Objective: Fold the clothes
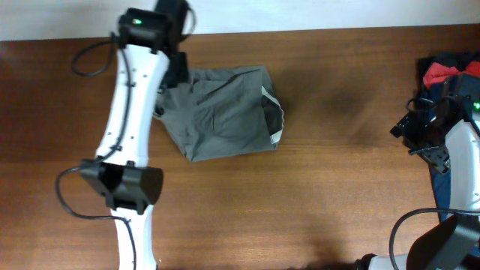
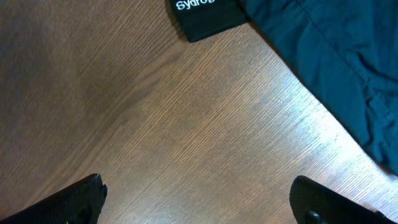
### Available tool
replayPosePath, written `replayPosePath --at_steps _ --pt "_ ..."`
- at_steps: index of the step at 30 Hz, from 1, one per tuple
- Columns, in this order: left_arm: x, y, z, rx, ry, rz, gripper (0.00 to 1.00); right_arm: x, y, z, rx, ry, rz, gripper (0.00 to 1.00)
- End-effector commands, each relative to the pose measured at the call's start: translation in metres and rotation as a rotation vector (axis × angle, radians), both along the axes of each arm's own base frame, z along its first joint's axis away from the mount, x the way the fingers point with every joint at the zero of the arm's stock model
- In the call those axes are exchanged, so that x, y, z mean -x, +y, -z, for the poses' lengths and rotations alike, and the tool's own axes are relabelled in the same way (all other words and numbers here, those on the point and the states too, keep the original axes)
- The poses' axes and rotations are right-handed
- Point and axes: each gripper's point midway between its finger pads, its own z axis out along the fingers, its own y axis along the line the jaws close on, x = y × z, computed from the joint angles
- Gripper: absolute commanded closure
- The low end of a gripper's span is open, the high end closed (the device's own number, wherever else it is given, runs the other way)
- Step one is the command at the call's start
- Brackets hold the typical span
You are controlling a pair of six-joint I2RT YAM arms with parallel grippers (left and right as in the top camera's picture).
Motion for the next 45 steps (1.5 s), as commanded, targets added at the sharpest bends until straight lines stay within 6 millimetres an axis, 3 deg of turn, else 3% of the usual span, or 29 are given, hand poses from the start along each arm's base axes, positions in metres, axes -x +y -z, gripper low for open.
replayPosePath --at_steps 1,8,14,27,45 --pt "0.007 0.048 -0.047 -0.035 -0.108 -0.052 0.99 -0.003 -0.002 -0.007 0.009 -0.021 0.011 0.01" --pt "0.023 0.115 -0.074 -0.058 -0.157 -0.152 0.99 -0.003 -0.002 -0.007 0.009 -0.021 0.011 0.01" --pt "0.032 0.132 -0.087 -0.066 -0.181 -0.174 0.99 -0.003 -0.002 -0.007 0.009 -0.021 0.011 0.01" --pt "0.019 0.083 -0.074 -0.029 -0.173 -0.089 0.99 -0.003 -0.002 -0.007 0.009 -0.021 0.011 0.01" --pt "-0.026 0.036 -0.002 0.082 -0.183 -0.094 0.94 -0.003 -0.002 -0.007 0.009 -0.021 0.011 0.01"
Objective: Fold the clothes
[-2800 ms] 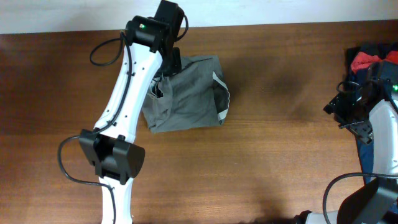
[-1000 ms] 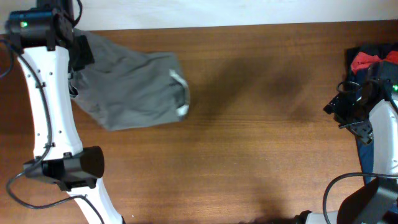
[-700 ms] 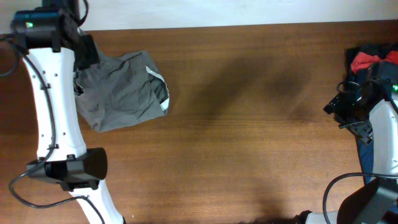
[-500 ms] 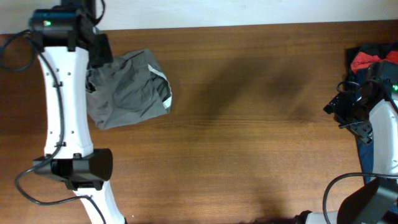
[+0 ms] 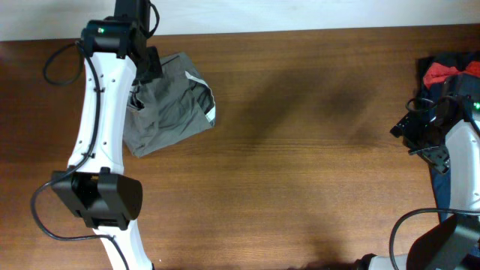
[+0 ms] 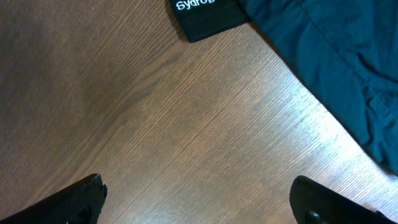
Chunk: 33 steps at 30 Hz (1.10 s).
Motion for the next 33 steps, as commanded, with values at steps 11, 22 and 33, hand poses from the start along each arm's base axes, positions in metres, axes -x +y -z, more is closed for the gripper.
replayPosePath --at_steps 11,22,33 --pt "-0.024 -0.039 -0.007 0.215 -0.111 0.058 0.93 -0.003 -0.002 -0.007 0.009 -0.021 0.011 0.01" --pt "-0.046 -0.065 0.026 0.221 -0.096 0.103 0.84 -0.003 -0.002 -0.007 0.009 -0.021 0.011 0.01" --pt "-0.075 -0.120 0.056 0.248 -0.145 0.201 0.37 -0.003 -0.002 -0.007 0.009 -0.021 0.011 0.01"
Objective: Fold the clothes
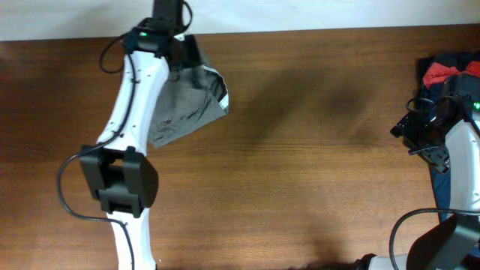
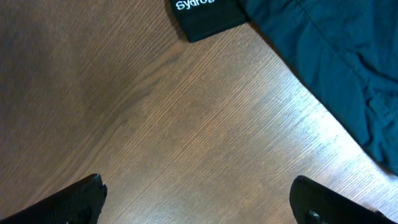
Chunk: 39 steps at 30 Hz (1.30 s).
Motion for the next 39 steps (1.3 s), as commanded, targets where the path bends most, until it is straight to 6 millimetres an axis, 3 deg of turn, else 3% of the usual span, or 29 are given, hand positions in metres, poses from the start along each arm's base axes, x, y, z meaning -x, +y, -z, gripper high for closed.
replayPosePath --at_steps 1,6,12,15,20,24,28,33,39 --pt "0.000 -0.017 0.017 0.010 0.027 0.032 0.27 -0.003 -0.002 -0.007 0.009 -0.021 0.011 0.01" --pt "0.006 -0.022 0.030 -0.005 0.072 0.049 0.23 -0.003 -0.002 -0.007 0.009 -0.021 0.011 0.01" --pt "0.016 -0.009 -0.002 -0.002 0.054 0.030 0.13 -0.003 -0.002 -0.007 0.009 -0.021 0.011 0.01" --pt "0.023 0.012 -0.027 -0.002 0.029 -0.007 0.01 -0.003 -0.002 -0.007 0.009 -0.021 0.011 0.01" --pt "0.042 0.067 -0.044 -0.009 0.068 -0.106 0.01 -0.003 -0.002 -0.007 0.009 -0.021 0.011 0.01" --pt "0.061 0.112 -0.028 0.014 0.183 -0.188 0.01 -0.003 -0.002 -0.007 0.009 -0.021 0.011 0.01" --pt "0.073 0.129 -0.004 0.098 0.286 -0.218 0.01 -0.003 -0.002 -0.007 0.009 -0.021 0.011 0.02" --pt "0.082 0.137 0.032 0.140 0.376 -0.238 0.01 -0.003 -0.002 -0.007 0.009 -0.021 0.011 0.01" --pt "0.080 0.120 0.071 0.229 0.419 -0.172 0.01 -0.003 -0.002 -0.007 0.009 -0.021 0.011 0.01"
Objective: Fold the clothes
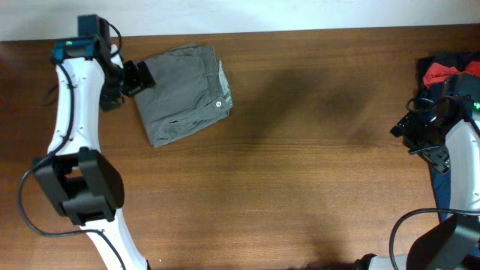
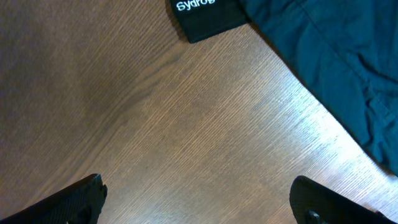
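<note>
A grey garment (image 1: 184, 94) lies folded into a compact rectangle at the back left of the wooden table (image 1: 300, 187). My left gripper (image 1: 137, 76) sits at the garment's left edge, touching it or just beside it; the overhead view does not show how its jaws stand. Far to the right, my right gripper (image 2: 199, 208) hovers low over bare wood with its fingers (image 2: 81, 198) wide apart and nothing between them. In the overhead view the right gripper (image 1: 420, 139) is near the table's right edge.
A pile of clothes (image 1: 450, 71), red and dark blue, is heaped at the back right corner. A dark teal garment (image 2: 329, 68) and a black label with white letters (image 2: 205, 15) lie just ahead of the right gripper.
The grey garment, bunched and partly raised under the left gripper at the back edge, now lies flat as a neat rectangle. The left gripper is now at its left edge. The right arm is unchanged.
The folded grey garment first lay left of the table's middle, the left gripper at its upper left corner. Then it was farther left, then bunched up near the back edge. Now it rests flat at the back left. The right gripper stayed open and still.
</note>
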### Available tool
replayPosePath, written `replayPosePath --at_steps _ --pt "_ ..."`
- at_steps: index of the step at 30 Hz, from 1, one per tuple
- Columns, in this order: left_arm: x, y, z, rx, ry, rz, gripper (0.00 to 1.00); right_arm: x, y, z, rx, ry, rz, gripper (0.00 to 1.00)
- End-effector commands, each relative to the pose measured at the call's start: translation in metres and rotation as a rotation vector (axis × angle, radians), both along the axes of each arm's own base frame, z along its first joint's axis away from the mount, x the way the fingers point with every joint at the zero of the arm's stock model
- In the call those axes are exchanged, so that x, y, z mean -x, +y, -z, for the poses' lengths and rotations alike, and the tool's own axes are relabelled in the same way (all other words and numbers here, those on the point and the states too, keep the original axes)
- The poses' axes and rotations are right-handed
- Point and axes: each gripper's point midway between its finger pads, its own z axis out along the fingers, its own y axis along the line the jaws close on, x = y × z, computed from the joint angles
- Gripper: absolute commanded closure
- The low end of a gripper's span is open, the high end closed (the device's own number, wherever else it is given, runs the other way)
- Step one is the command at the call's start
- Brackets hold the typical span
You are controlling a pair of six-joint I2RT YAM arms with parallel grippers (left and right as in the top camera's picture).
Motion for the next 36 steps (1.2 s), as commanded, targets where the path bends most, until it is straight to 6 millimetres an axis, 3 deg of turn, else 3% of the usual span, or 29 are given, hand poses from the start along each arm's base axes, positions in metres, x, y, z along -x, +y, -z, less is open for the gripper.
replayPosePath --at_steps 1,12,23,32,36 --pt "0.001 -0.012 0.028 0.083 0.040 0.037 0.01 -0.003 -0.002 -0.006 0.008 -0.020 0.011 0.01" --pt "0.004 0.024 0.054 0.124 0.074 0.009 0.01 -0.003 -0.002 -0.006 0.008 -0.020 0.011 0.01" --pt "0.009 0.011 0.107 0.238 0.176 0.025 0.01 -0.003 -0.002 -0.006 0.008 -0.020 0.011 0.01" --pt "0.007 0.001 0.120 0.304 0.169 0.079 0.01 -0.003 -0.002 -0.006 0.008 -0.020 0.011 0.01" --pt "0.006 -0.013 0.116 0.377 0.139 0.143 0.02 -0.003 -0.002 -0.006 0.008 -0.020 0.011 0.01"
